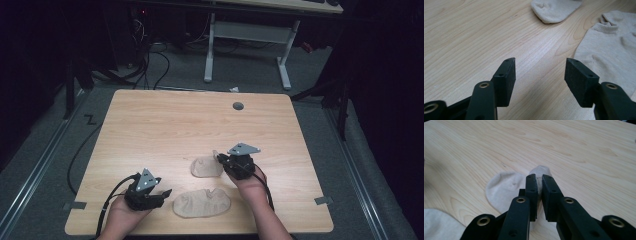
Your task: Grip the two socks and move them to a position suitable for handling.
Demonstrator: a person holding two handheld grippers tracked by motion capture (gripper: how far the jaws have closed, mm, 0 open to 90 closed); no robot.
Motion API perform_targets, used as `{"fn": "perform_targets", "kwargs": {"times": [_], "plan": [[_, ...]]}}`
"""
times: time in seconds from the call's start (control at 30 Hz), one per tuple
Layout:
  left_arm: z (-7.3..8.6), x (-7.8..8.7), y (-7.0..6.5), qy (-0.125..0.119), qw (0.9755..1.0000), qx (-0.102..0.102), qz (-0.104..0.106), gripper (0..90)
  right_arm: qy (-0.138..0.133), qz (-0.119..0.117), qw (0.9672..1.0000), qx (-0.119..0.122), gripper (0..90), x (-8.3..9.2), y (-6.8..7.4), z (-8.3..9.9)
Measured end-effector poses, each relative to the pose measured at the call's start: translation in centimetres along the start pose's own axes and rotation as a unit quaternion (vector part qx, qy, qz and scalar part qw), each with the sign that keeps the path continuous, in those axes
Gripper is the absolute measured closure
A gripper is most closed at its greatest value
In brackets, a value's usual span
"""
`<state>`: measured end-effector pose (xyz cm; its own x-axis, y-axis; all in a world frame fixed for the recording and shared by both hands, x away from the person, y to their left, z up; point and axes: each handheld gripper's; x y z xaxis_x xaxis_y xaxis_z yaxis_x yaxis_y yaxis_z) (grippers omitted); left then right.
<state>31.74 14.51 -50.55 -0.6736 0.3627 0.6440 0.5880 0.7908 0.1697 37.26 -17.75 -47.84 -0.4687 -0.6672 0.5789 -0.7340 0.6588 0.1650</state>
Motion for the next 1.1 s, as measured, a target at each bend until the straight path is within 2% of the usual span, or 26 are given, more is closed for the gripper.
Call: {"fn": "perform_targets", "kwargs": {"times": [0.3,0.53,0.67,0.77,1.1], "plan": [[0.1,-0.1,-0.1,0.003,1.0000,0.000,0.000,42.6,0.000,0.019,0.9995,-0.026,81.2,1.3,-1.5,2.6],[0.1,-0.2,-0.1,0.003,1.0000,0.003,0.004,42.7,0.006,0.031,0.9989,-0.036,76.0,2.1,-2.4,3.8],[0.0,-0.6,-0.1,0.002,1.0000,0.006,0.007,42.8,0.004,0.043,0.9985,-0.034,72.8,3.1,-2.7,4.6],[-0.1,-0.7,-0.1,0.001,0.9999,0.011,0.007,42.9,0.003,0.042,0.9985,-0.036,70.3,3.6,-2.9,5.3],[-0.7,-1.4,0.0,-0.002,0.9998,0.016,0.012,43.7,0.020,0.053,0.9979,-0.031,61.2,3.5,-2.7,5.8]]}}
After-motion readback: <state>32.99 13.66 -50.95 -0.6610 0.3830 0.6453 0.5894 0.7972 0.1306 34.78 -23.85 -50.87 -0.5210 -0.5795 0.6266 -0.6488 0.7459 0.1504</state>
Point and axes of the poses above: each handheld gripper's, and its own axes: x roughly backward along the jaws, z roughly out of its underside, y roughly to its left, and after that the axes turned 15 degrees about -z, right-handed
